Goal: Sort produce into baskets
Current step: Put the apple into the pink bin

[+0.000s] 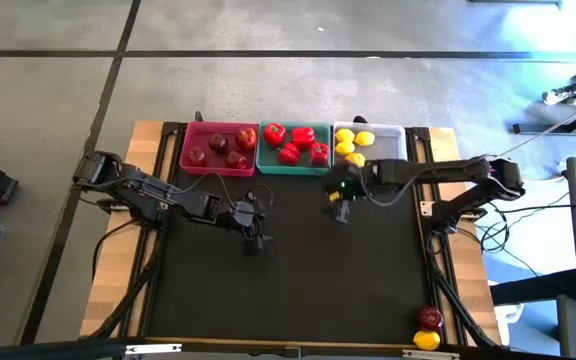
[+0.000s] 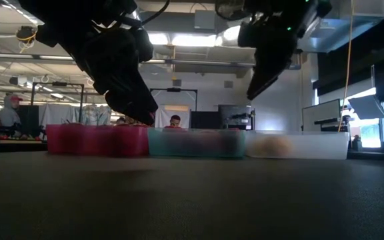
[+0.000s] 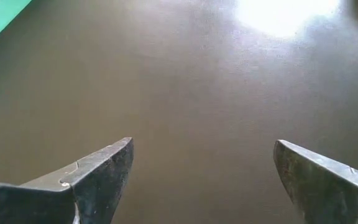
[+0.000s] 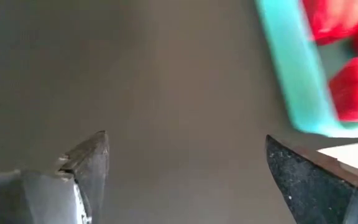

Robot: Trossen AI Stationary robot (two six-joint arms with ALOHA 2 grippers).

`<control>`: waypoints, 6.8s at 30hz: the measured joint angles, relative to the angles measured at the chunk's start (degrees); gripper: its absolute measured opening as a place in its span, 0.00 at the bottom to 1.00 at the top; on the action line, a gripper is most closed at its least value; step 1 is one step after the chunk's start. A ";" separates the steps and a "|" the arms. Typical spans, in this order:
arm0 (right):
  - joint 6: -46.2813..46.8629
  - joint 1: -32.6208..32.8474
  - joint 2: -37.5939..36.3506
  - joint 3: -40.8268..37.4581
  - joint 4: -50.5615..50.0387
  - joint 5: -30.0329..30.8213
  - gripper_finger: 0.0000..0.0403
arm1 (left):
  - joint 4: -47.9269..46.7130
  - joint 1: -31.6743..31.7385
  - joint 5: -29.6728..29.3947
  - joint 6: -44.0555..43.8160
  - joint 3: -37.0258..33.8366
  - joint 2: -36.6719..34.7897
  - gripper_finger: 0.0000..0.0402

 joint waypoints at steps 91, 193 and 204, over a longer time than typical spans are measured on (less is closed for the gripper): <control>77.14 65.62 0.22 -10.59 -11.24 -26.29 0.45 | -0.32 0.37 -2.22 2.19 0.00 0.02 0.95; 1.15 4.37 12.63 0.20 19.47 -11.41 0.73 | 13.33 1.40 -3.65 0.21 1.48 7.13 0.95; -5.50 11.30 6.07 0.20 4.48 -9.81 0.73 | 16.93 -0.27 -3.67 -1.50 1.53 7.13 0.95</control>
